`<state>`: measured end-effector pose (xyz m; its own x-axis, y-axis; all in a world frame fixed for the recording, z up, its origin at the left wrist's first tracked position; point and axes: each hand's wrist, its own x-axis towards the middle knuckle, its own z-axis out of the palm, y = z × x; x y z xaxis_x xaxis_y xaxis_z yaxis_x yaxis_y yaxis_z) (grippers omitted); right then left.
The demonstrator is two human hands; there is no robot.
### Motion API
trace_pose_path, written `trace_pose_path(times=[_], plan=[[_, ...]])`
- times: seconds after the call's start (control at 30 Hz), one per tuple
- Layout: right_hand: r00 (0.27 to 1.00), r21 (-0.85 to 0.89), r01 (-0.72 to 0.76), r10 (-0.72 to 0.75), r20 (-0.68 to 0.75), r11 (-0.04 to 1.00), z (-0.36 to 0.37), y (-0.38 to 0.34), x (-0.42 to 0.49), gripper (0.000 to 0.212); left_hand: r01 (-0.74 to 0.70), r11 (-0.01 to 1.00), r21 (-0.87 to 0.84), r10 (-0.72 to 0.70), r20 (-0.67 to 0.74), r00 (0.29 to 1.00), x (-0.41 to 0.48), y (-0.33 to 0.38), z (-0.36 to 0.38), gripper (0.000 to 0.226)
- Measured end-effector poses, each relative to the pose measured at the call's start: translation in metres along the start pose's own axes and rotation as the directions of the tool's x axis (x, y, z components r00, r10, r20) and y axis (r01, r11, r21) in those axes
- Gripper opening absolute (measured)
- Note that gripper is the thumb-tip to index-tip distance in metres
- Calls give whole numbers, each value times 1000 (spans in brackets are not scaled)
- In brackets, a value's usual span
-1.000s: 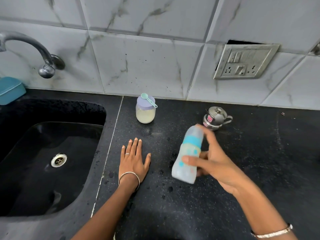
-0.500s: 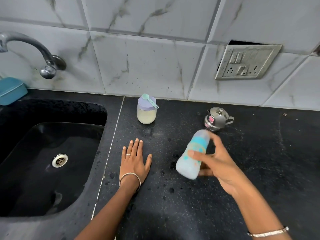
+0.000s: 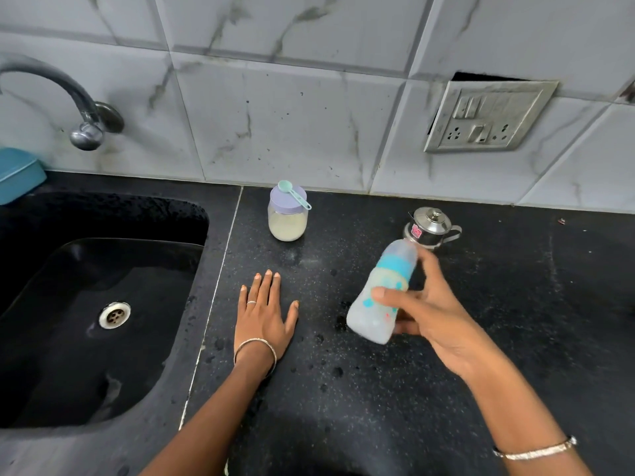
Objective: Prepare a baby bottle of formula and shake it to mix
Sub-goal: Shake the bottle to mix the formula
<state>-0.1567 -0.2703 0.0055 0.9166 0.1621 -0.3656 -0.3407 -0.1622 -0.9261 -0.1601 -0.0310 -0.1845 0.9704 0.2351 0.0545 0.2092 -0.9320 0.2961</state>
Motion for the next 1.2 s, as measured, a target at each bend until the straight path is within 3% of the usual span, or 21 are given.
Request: trace_pose_path(times=[0.07,0.2,0.37,0.47,0.53,0.67,0.73,0.83,1.03,1.1,1.2], plan=[[999,-41,7,-4,51,999,-4,-3,-1,104,-1,1000,10,1,11,1000,0,1,-1,82],[994,206,84,-67,-89,975,0,-1,6,97,-1,1000,23,1,7,1000,0,1,-1,82],[988,-110,-13,29,153,994,6,-1,-5,95,-2,1000,10,2,13,1000,0,0,-2,84],[998,101,8,-2,-59,995,5,1,4,86,-1,1000,11,1,10,1000,0,1,-3,84],[993,173,43,-23,-119,984,5,3,8,83,-3,1000,15,2,12,1000,0,1,-2,83],[993,-98,-25,36,114,995,5,1,0,107,-2,1000,12,1,12,1000,0,0,-2,82],[993,-55,-30,36,109,998,4,1,0,116,-5,1000,17,4,17,1000,0,0,-2,82],[1000,147,28,-27,-9,989,4,0,8,111,1,1000,7,-1,7,1000,1,1,-2,83],[976,-115,-21,45,215,993,7,0,0,130,-4,1000,-3,4,-8,1000,0,0,-1,81],[990,-10,5,-4,139,1000,7,-1,4,131,-4,1000,3,4,-3,1000,1,0,-1,81],[997,184,72,-77,21,980,7,0,13,116,-4,1000,6,4,-5,1000,0,0,0,81]])
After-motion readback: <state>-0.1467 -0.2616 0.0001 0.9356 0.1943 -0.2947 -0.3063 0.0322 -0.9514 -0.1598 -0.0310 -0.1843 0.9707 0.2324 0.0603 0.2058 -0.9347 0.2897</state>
